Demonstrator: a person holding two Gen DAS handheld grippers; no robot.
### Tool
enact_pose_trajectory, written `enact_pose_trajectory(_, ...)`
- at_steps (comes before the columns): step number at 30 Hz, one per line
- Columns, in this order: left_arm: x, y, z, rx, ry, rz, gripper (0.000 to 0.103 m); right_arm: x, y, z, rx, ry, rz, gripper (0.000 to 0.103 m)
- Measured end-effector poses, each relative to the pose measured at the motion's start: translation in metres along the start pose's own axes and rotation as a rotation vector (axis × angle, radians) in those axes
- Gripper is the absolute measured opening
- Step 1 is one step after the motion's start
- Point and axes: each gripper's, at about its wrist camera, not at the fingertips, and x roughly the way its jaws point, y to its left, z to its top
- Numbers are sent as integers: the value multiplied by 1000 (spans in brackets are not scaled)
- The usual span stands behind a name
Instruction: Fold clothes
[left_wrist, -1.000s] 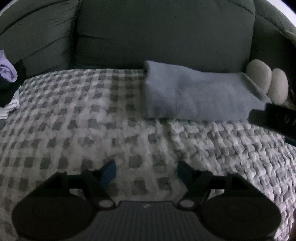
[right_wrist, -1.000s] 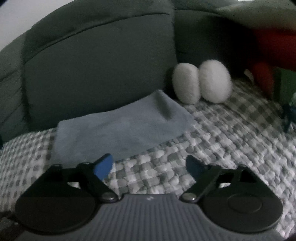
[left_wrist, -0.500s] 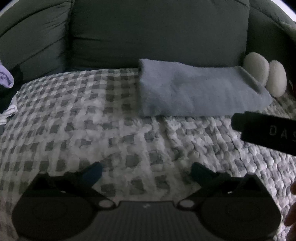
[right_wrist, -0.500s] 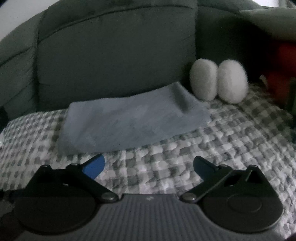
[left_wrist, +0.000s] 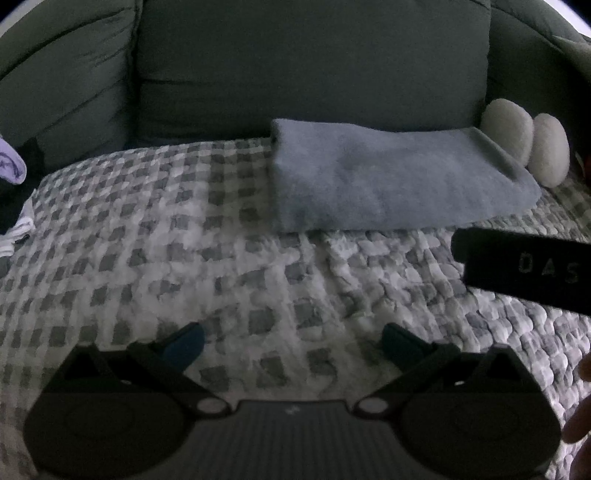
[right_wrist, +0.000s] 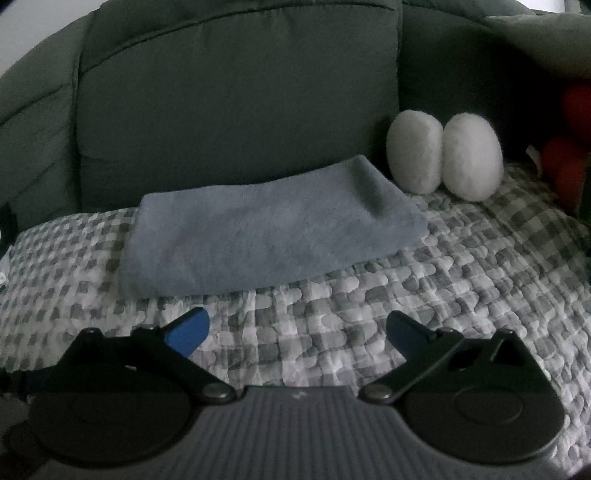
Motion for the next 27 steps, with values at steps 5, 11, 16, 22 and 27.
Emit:
enact_pose_trajectory(5, -1, -2, 0, 10, -2, 2, 103, 2, 0, 0, -3, 8, -3, 103)
enact_pose_trajectory(11, 0, -2, 0, 9, 3, 2, 103, 4, 0, -1, -8, 17, -3, 103)
enact_pose_trajectory(16, 1, -1, 0, 8, 8, -1, 103, 5, 0, -1, -9, 26, -3, 103)
enact_pose_trajectory(22, 0, -3, 0, 20, 7, 4, 103, 6, 1, -2, -15, 33, -4, 103)
enact_pose_trajectory(27, 1, -5, 0, 30, 5, 8, 103, 6, 1, -2, -17, 34, -2, 103)
